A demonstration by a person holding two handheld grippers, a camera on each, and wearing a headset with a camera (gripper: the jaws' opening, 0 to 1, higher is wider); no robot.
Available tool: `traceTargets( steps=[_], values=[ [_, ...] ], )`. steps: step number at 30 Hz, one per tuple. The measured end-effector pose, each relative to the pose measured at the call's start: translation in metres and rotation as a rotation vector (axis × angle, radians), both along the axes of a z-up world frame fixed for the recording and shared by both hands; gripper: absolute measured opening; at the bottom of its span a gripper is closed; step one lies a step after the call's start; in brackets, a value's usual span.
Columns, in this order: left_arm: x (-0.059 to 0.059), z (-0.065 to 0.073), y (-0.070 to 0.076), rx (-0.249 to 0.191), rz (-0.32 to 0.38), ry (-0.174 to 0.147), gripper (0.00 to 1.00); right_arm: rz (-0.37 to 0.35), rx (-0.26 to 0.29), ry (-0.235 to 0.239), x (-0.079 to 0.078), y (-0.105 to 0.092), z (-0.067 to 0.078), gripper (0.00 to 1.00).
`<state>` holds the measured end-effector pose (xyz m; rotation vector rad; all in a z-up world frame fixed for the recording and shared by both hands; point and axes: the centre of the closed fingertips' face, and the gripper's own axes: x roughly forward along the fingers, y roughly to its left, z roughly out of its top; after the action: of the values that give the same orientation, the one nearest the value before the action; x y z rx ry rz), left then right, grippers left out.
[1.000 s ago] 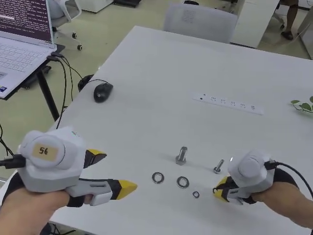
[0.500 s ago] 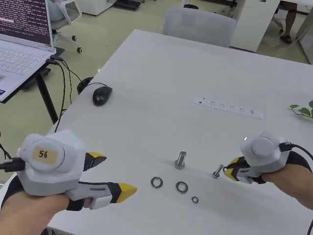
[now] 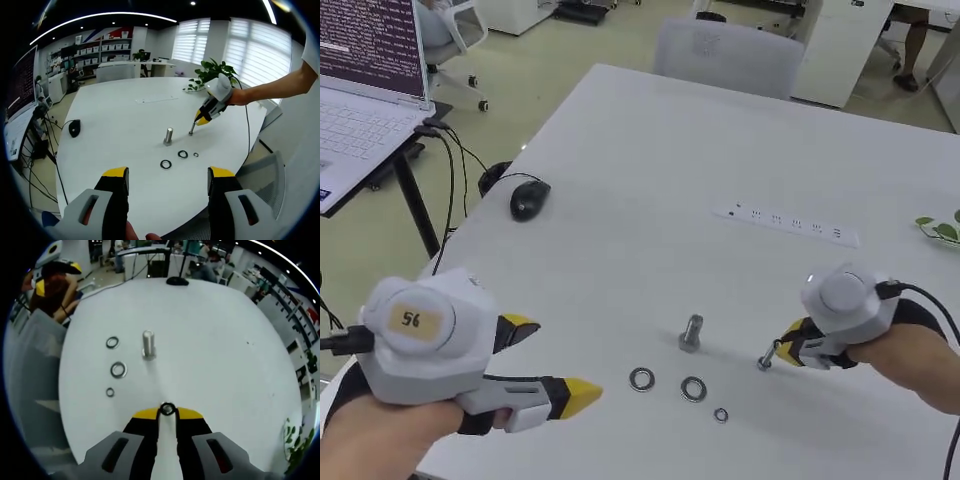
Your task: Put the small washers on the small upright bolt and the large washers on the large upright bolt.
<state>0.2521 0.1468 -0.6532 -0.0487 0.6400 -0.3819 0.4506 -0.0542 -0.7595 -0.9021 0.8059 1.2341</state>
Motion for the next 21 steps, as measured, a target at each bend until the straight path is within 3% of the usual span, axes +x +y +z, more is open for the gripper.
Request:
traceTargets(
  steps=[21],
  values=[
    [-0.0054,-0.0004,0.0039,0.001,0.012,0.004,0.63,0.007,-0.038,0.007,0.0042,0.0023,-0.0064,0.13]
  ],
)
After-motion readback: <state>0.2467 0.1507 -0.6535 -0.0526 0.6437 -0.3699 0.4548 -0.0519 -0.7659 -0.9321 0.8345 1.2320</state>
